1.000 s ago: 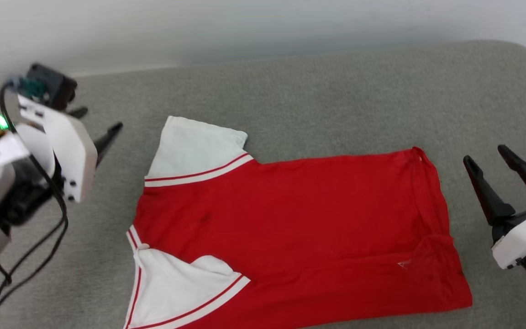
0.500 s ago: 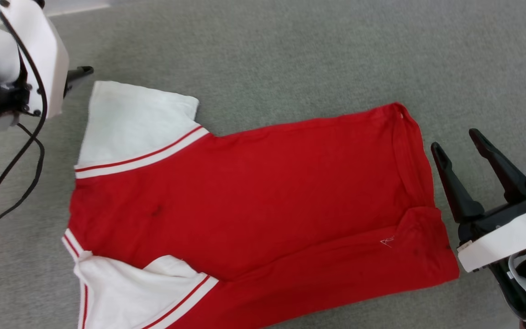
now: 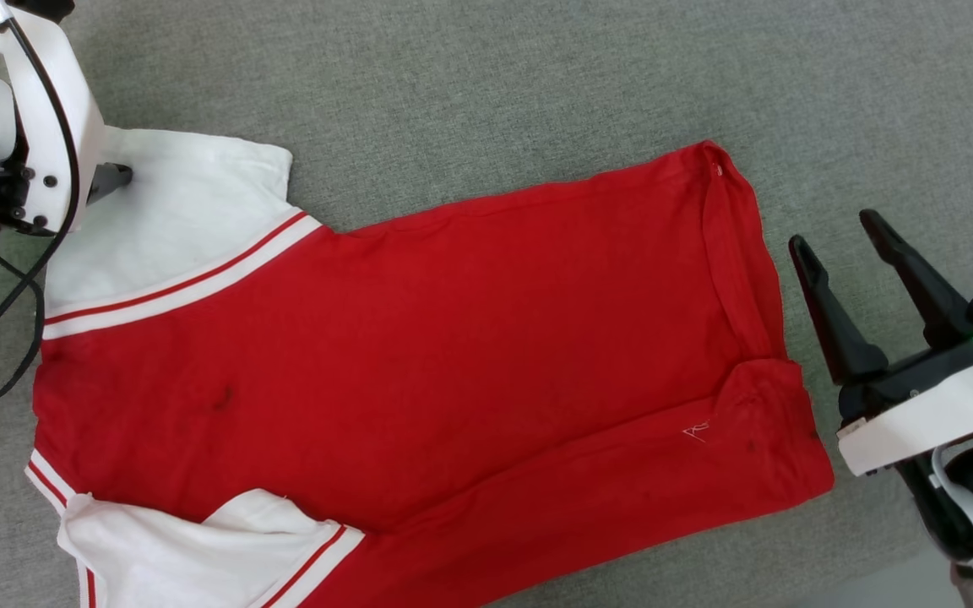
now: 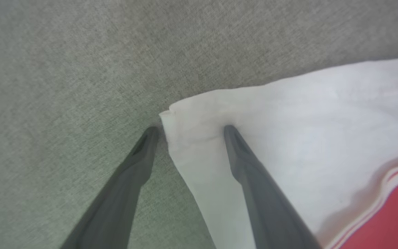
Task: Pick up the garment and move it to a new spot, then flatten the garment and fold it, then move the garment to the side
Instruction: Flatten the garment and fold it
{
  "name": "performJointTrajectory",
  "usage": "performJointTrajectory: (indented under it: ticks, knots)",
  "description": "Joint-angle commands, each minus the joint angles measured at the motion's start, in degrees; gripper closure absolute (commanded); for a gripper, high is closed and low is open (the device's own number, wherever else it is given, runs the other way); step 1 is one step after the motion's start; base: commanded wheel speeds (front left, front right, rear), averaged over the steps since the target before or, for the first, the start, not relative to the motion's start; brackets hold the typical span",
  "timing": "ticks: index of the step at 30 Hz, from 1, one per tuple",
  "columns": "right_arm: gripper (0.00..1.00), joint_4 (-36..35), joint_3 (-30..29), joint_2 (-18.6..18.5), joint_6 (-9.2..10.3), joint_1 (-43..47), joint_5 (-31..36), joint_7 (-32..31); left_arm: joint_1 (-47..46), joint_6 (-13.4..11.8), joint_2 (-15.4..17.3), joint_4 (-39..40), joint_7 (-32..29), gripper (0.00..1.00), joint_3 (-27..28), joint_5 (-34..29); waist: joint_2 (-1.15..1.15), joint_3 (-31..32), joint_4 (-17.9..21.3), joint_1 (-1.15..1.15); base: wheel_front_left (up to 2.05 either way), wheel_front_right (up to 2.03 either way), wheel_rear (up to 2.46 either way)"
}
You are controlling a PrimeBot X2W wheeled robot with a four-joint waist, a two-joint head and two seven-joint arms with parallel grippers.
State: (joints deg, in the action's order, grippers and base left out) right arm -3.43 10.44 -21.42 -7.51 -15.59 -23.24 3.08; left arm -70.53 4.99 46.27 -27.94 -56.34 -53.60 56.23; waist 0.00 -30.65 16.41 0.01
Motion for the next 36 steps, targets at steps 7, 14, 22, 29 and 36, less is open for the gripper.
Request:
performJointTrajectory:
  ticks: [7, 14, 22, 29, 36]
  knots:
    - [0.00, -0.3, -0.2, -3.8, 0.04, -4.8, 0.5, -0.8, 2.3, 1.5, -0.7, 0.9, 1.8, 1.00, -2.9, -1.5, 0.00, 1.7, -1.5, -0.01, 0.00, 0.00, 0.00]
    - [0.00, -2.1, 4.4, -13.2, 0.04, -13.1, -1.4, -13.5, 1.6, 2.1, -2.7, 1.6, 6.5, 1.00, -3.0, -1.5, 0.00, 5.2, -4.5, -0.01, 0.00, 0.00, 0.00]
    - [0.00, 1.9, 17.8, -23.0, 0.04, -24.8, -13.3, -38.9, 1.7, 2.3, -4.1, 5.9, 10.8, 1.00, -5.6, -1.4, 0.00, 6.8, -8.5, -0.01, 0.00, 0.00, 0.00]
    - [0.00, 6.7, 26.6, -24.9, 0.04, -33.1, -20.2, -53.0, -0.5, 2.4, -4.7, 10.3, 13.3, 1.00, -8.4, -1.1, 0.00, 5.2, -11.7, -0.01, 0.00, 0.00, 0.00]
    - [0.00, 13.9, 31.1, -22.6, 0.04, -38.3, -20.2, -54.1, -3.4, 2.4, -5.1, 12.0, 15.2, 1.00, -10.9, -1.0, 0.00, 2.7, -14.0, -0.01, 0.00, 0.00, 0.00]
